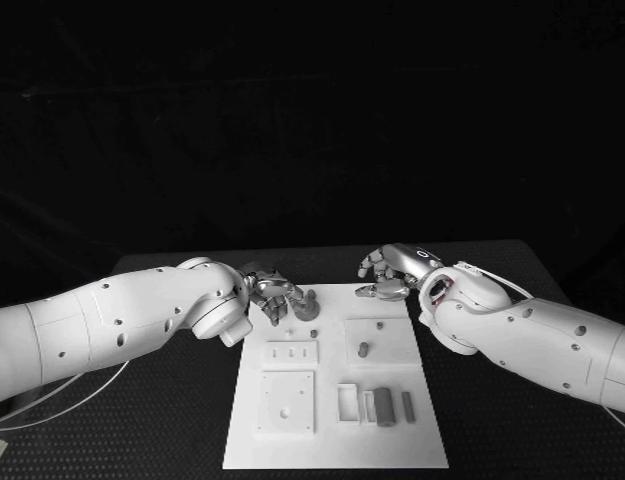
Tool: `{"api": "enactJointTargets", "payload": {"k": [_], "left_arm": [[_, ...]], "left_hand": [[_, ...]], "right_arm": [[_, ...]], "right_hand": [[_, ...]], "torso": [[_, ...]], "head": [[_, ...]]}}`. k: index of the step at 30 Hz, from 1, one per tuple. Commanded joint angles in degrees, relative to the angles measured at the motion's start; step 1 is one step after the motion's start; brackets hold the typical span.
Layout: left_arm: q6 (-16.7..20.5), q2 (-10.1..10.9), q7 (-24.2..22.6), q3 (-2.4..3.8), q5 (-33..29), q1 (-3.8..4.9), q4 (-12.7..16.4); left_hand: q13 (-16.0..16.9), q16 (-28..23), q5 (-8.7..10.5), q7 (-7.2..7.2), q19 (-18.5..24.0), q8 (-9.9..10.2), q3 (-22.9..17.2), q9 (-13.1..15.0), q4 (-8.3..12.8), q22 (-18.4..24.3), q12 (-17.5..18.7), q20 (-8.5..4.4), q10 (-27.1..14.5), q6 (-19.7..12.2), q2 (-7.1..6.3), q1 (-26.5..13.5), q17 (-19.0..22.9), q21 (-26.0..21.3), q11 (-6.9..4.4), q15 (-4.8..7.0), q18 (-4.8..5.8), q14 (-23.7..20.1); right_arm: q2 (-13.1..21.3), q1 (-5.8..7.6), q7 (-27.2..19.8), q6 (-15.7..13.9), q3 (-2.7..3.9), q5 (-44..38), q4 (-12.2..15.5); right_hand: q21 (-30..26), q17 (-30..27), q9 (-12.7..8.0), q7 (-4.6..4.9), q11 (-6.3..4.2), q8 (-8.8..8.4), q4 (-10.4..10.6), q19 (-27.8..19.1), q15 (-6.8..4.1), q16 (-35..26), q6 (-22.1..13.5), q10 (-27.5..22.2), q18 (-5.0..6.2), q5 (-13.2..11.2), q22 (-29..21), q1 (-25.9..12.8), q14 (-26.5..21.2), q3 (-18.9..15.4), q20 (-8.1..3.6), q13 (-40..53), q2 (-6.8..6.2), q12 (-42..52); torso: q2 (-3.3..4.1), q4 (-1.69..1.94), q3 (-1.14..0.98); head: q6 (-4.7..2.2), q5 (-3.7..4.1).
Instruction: Assemble the parts on the task board
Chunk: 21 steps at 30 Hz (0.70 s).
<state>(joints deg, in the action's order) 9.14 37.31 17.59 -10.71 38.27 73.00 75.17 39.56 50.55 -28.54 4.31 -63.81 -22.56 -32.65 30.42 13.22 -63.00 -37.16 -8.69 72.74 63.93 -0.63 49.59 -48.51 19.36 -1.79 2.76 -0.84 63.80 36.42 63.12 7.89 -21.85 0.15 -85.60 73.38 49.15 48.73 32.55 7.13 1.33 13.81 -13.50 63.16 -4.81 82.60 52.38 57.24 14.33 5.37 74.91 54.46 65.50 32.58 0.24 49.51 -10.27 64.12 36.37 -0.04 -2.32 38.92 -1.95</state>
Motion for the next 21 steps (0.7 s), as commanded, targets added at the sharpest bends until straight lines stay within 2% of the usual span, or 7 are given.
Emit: {"api": "enactJointTargets", "payload": {"k": [1, 3, 4, 6, 9, 11, 21], "left_arm": [[0.8, -0.6, 3.1, -0.15, 7.7, -0.04, -0.3], [0.8, -0.7, 3.9, -0.66, 8.9, -0.05, -0.4], [0.8, -0.7, 4.6, -1.37, 9.7, -0.04, -0.3], [0.7, -1.3, 6.3, -1.77, 11.1, -0.05, -0.8], [-0.1, -1.8, 7.9, -2.66, 11.6, -0.10, -1.3], [-1.1, -2.2, 8.4, -2.83, 12.2, -0.32, -1.7], [-3.7, -3.9, 8.5, -2.87, 13.2, -1.56, -3.6]], "left_hand": [[0.1, 0.4, 0.37, -1.43, -0.5, -0.1, -3.6, 0.1, 3.0, -0.1, -0.1, -0.07, 0.9, 1.2, 0.29, 0.7, 0.1, 0.3, -1.30, 0.40, -0.14, 0.2], [0.1, 0.4, 0.44, -1.43, -0.5, -0.1, -3.6, 0.1, 3.1, -0.2, -0.1, -0.08, 1.0, 1.2, 0.29, 0.8, 0.1, 0.3, -1.30, 0.41, -0.14, 0.2], [0.1, 0.4, 0.49, -1.44, -0.6, -0.1, -3.6, 0.1, 3.1, -0.2, -0.1, -0.09, 1.0, 1.2, 0.29, 0.8, 0.1, 0.3, -1.31, 0.42, -0.15, 0.3], [0.1, 0.6, 0.61, -1.46, -0.7, -0.1, -3.6, 0.1, 3.1, -0.3, -0.1, -0.12, 1.1, 1.3, 0.29, 0.9, 0.1, 0.4, -1.33, 0.45, -0.16, 0.4], [0.2, 1.0, 0.93, -1.53, -0.9, -0.2, -3.4, 0.2, 3.0, -0.6, -0.4, -0.19, 1.3, 1.4, 0.34, 0.8, 0.1, 0.5, -1.41, 0.53, -0.18, 0.6], [0.3, 1.3, 1.35, -1.59, -1.1, -0.4, -3.3, 0.3, 2.9, -0.9, -0.6, -0.25, 1.4, 1.5, 0.40, 0.6, 0.1, 0.6, -1.49, 0.60, -0.21, 0.7], [1.1, 3.3, 2.64, -2.15, -2.0, -1.4, -3.0, 0.9, 2.3, -2.5, -2.4, -0.72, 2.0, 2.3, 0.58, -0.2, 0.5, 1.3, -2.05, 1.11, -0.35, 1.4]], "right_arm": [[0.2, 0.00, -0.3, -0.5, 0.12, 1.1, 0.2], [0.2, 0.00, -0.4, -0.5, 0.18, 1.3, 0.3], [0.3, 0.00, -0.4, -0.6, 0.25, 1.5, 0.3], [0.3, 0.00, -0.5, -0.5, 0.41, 1.6, 0.5], [0.5, 0.00, -0.5, -0.4, 0.47, 1.7, 0.8], [0.6, 0.00, -0.5, -0.4, 0.50, 1.9, 1.1], [0.8, 0.01, -0.5, 0.0, 0.59, 2.3, 1.7]], "right_hand": [[-0.3, 0.1, 0.1, 0.55, -0.06, 0.11, 0.4, -0.5, -0.06, -0.1, 0.8, -0.2, 0.67, -0.2, 0.8, 0.3, -0.3, 0.1, -0.02, -0.1, -0.09, -0.2], [-0.3, 0.1, 0.1, 0.55, -0.06, 0.12, 0.4, -0.5, -0.07, -0.1, 0.8, -0.2, 0.67, -0.2, 0.8, 0.3, -0.3, 0.1, -0.02, -0.1, -0.07, -0.2], [-0.3, 0.1, 0.1, 0.55, -0.06, 0.12, 0.4, -0.5, -0.07, -0.1, 0.8, -0.2, 0.67, -0.2, 0.8, 0.3, -0.3, 0.1, -0.02, -0.1, -0.05, -0.2], [-0.3, 0.1, 0.1, 0.55, -0.07, 0.12, 0.5, -0.5, -0.08, -0.1, 0.8, -0.2, 0.67, -0.2, 0.8, 0.3, -0.3, 0.1, -0.02, -0.1, -0.03, -0.2], [-0.3, 0.1, 0.1, 0.54, -0.07, 0.12, 0.5, -0.5, -0.08, -0.1, 0.8, -0.2, 0.67, -0.2, 0.8, 0.3, -0.3, 0.1, -0.02, -0.1, 0.01, -0.2], [-0.3, 0.1, 0.1, 0.53, -0.08, 0.12, 0.5, -0.5, -0.09, -0.1, 0.8, -0.2, 0.67, -0.2, 0.8, 0.4, -0.3, 0.1, -0.03, -0.1, 0.07, -0.2], [-0.3, 0.1, 0.1, 0.52, -0.10, 0.11, 0.4, -0.5, -0.11, -0.1, 0.8, -0.2, 0.67, -0.2, 0.8, 0.6, -0.3, 0.2, -0.04, -0.2, 0.17, -0.2]], "torso": [[0.00, 0.11, 0.03], [-0.01, 0.13, 0.03], [-0.03, 0.12, 0.02], [-0.09, 0.08, -0.03], [-0.02, 0.03, 0.04], [0.05, 0.03, 0.16], [0.10, 0.03, 0.19]], "head": [[0.17, -0.02], [0.28, -0.09], [0.35, -0.12], [0.53, -0.14], [0.70, -0.17], [0.79, -0.10], [1.40, 0.09]]}}
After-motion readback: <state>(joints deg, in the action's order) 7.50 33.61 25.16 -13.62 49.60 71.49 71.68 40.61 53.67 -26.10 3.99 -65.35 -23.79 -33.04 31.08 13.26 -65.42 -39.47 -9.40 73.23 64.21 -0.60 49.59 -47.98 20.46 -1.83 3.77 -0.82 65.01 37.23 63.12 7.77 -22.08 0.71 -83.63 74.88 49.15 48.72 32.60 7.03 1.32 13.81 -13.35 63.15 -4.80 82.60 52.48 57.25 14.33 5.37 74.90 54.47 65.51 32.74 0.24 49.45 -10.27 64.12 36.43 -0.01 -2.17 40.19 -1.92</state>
